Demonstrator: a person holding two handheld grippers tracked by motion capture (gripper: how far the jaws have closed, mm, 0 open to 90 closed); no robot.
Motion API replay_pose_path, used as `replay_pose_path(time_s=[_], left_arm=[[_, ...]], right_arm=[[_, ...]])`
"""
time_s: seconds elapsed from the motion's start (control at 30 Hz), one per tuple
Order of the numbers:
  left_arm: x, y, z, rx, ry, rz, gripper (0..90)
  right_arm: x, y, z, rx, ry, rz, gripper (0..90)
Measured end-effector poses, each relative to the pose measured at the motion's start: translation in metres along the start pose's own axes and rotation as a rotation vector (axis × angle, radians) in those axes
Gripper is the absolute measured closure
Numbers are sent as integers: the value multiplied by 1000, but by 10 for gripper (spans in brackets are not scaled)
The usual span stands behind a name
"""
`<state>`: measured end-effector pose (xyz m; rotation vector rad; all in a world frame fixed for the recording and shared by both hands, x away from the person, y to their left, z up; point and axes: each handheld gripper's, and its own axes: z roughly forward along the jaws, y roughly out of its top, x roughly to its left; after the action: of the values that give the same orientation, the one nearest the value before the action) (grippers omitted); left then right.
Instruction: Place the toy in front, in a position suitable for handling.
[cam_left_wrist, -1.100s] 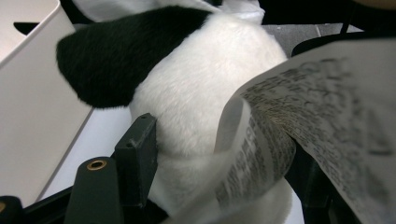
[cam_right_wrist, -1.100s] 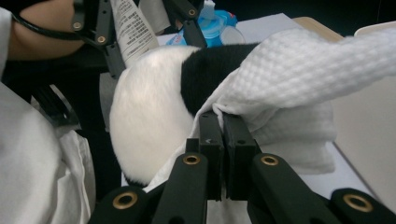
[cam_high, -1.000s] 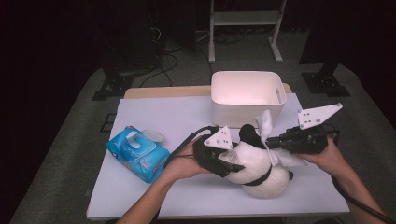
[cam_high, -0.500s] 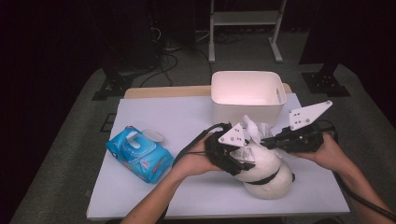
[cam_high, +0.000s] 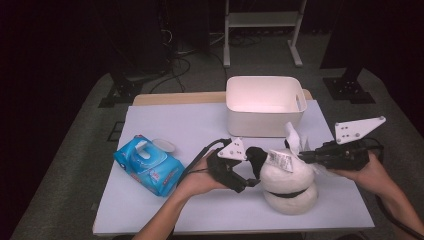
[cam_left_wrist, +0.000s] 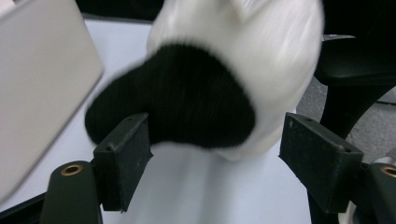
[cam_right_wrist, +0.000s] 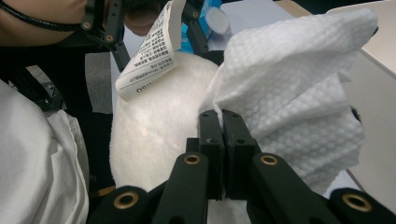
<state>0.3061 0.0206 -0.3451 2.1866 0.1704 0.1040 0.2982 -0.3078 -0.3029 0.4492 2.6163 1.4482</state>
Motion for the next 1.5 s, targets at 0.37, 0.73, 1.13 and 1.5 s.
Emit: replay_pose_path(time_s=[0.37,0.73,1.13,1.5], left_arm=[[2,-4,35,-10,-82,-32,233],[9,8,6,-38,-38,-8,259],[15,8,-29,6,9,22,259],[10,-11,-22,-8,-68,-50,92]], right_arm=[[5,-7,-6,-23,5,1,874],[5,1,-1,-87,18,-2,873],[5,7,26,-88,71,-1,872],[19,14,34,-46,93,-40,872]])
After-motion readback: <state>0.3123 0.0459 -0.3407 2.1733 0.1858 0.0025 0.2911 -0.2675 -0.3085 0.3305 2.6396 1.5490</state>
